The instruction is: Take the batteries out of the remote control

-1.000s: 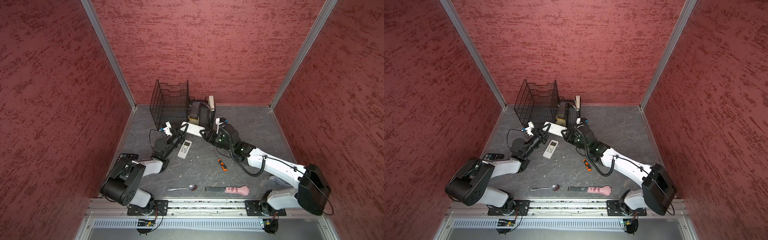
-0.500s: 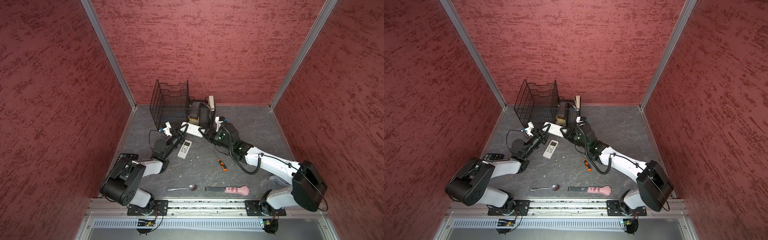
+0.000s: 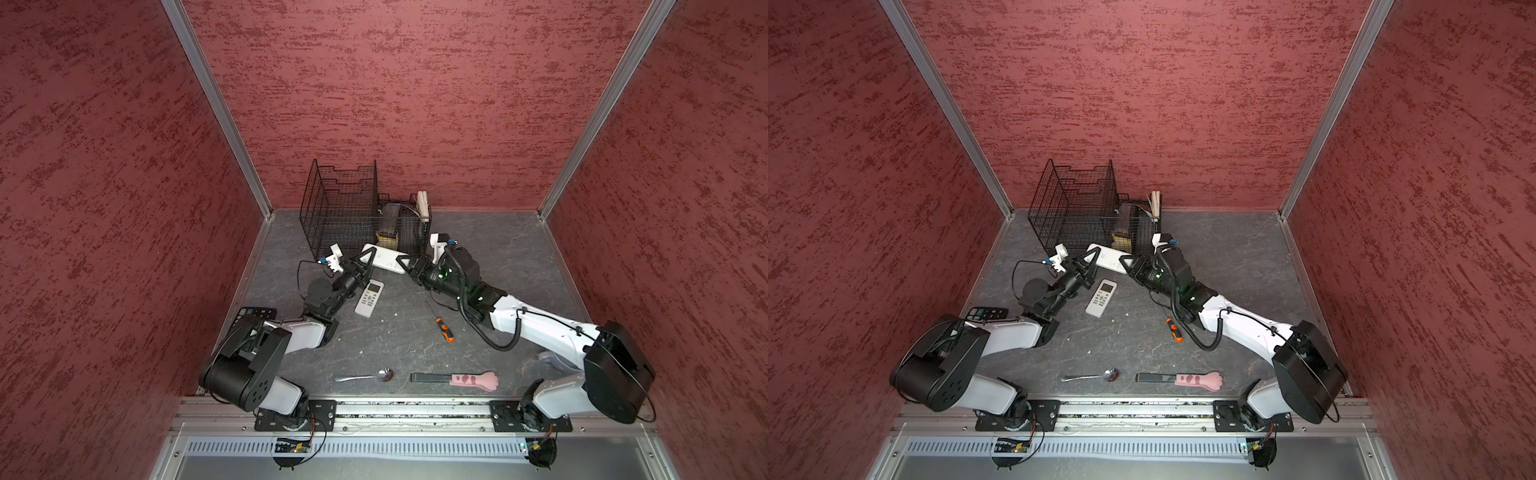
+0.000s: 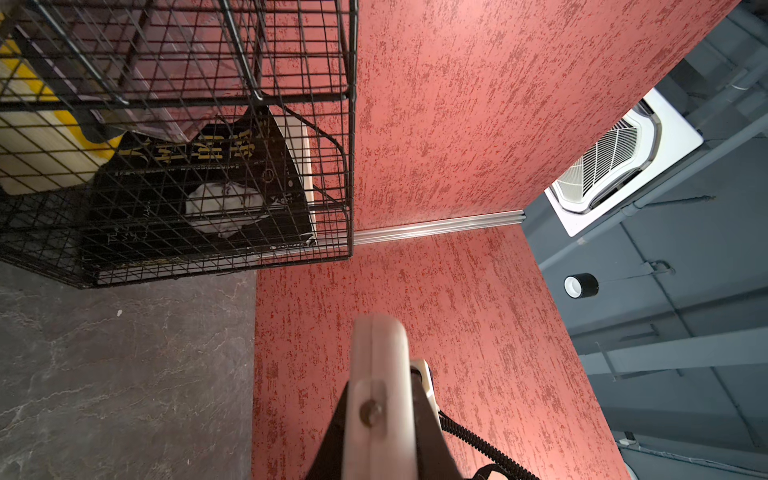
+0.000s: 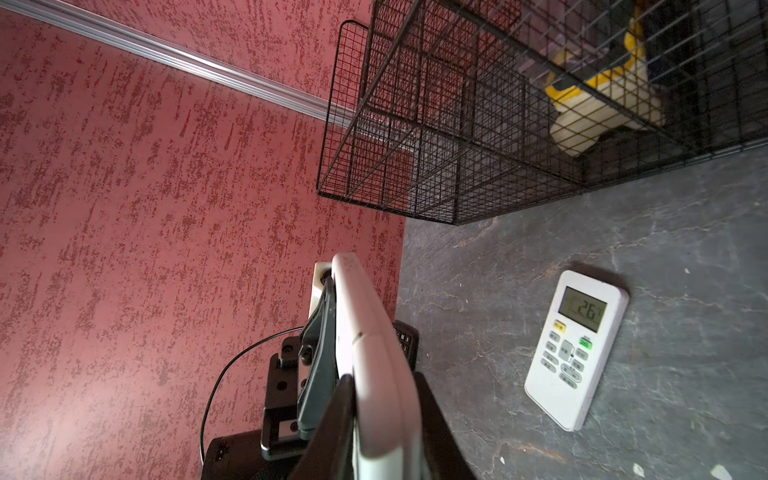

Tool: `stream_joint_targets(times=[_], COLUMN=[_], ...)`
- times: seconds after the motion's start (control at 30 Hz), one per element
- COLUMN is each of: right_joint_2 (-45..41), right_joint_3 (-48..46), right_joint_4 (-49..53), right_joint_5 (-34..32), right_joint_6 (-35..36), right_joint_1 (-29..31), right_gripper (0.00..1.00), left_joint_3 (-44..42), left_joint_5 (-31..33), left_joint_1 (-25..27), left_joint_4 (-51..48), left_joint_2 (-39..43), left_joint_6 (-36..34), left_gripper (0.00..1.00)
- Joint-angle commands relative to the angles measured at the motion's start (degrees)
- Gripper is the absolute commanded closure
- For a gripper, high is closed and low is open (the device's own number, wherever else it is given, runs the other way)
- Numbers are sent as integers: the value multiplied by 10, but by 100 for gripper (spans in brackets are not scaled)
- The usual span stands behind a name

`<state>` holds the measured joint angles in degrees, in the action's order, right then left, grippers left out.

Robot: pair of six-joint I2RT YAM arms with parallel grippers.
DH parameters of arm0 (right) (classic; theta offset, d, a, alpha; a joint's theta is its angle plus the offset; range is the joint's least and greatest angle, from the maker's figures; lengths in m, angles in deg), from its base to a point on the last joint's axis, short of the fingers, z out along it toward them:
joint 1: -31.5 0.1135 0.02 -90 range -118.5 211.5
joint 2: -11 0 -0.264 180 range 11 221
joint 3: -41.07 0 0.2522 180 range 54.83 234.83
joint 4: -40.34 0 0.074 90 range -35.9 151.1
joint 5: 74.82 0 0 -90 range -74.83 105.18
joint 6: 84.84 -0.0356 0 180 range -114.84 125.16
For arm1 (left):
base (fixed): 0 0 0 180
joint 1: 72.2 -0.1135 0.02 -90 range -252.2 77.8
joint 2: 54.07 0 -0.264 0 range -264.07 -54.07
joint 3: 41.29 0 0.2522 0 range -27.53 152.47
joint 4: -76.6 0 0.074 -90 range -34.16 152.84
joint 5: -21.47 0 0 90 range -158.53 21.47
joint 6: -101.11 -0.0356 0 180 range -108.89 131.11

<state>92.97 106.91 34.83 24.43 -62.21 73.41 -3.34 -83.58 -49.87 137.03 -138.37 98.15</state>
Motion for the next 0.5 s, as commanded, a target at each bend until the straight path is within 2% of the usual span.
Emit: stream_joint_targets(times=[0.0,0.47], right_joint_2=[-13,-34], right_joint_3=[-18,-39], right_joint_4=[33,66], right_joint_5=[-10,-5], right_joint_6=[-7,11], right_joint_1=[-2,-2], right_gripper=[80,83], left_joint_3=[0,2], left_joint_5=[-2,-7], left_joint_1=[-4,-11], left_joint_4=[26,30], left_joint_2=[7,10], left_joint_6=[-20,-3], left_gripper=[100,100])
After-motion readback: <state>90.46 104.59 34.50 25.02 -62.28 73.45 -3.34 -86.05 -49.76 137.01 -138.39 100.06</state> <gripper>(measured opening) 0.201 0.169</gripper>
